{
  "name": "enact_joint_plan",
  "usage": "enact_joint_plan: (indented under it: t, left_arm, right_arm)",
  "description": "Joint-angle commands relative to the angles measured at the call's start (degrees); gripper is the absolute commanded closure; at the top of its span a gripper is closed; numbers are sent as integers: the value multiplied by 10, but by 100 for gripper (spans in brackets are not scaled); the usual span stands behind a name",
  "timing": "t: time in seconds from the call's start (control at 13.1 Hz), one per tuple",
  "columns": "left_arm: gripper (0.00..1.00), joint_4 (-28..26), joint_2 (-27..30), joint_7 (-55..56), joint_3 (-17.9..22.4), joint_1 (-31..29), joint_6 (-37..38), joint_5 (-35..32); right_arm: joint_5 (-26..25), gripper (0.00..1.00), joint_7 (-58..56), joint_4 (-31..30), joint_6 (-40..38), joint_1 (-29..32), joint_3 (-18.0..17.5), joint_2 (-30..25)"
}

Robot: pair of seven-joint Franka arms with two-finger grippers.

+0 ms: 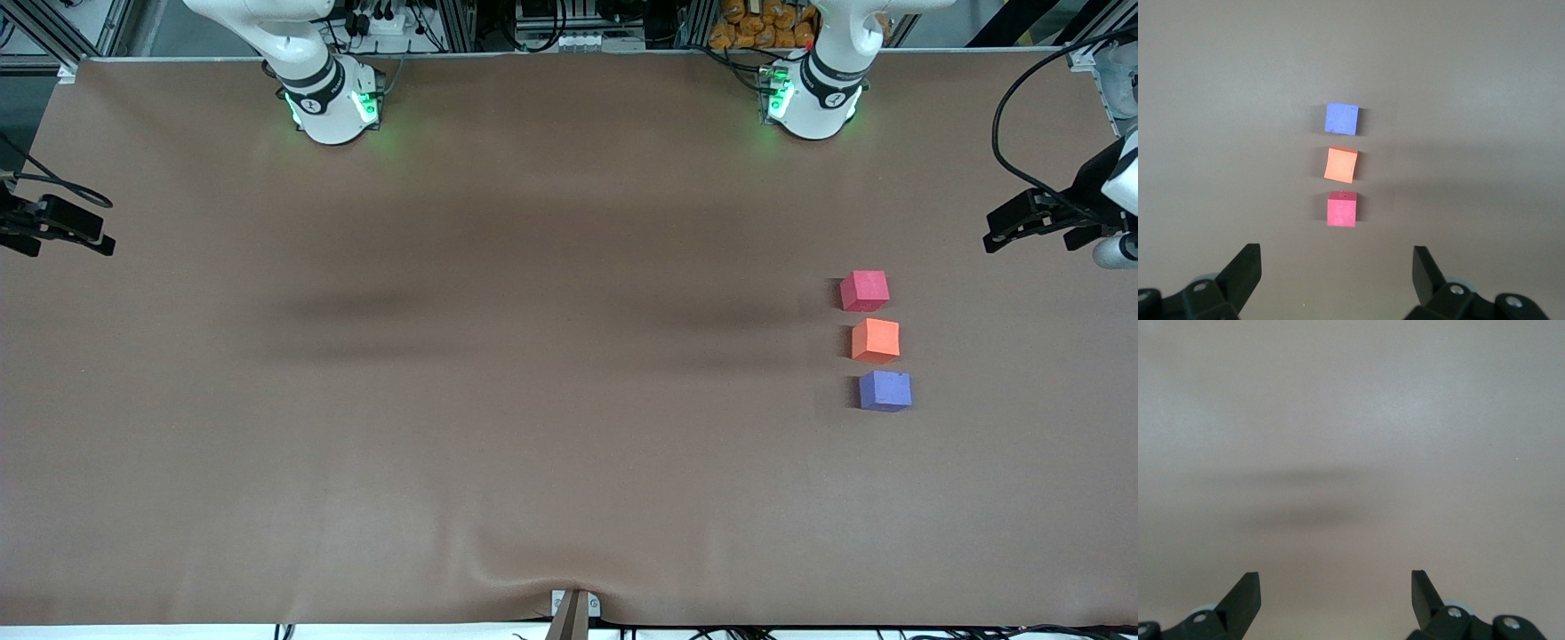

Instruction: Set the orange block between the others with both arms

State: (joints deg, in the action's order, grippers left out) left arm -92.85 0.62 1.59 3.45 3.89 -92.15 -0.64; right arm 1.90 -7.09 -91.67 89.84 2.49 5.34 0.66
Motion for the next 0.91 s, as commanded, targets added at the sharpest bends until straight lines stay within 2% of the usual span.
enact_joint_plan:
  t: [0.0,0.3,0.84]
  left_arm:
    - [0,1,3,13,-3,1,7,-13]
    - [0,12,5,26,-17,1,7,-9]
    - [0,11,1,26,-17,-1,7,-6]
  right_arm:
    - [-4,0,6,11,-5,12,-8,4]
    - [-4,0,6,11,-5,12,-8,5]
    - [-4,0,6,11,-6,12,-8,5]
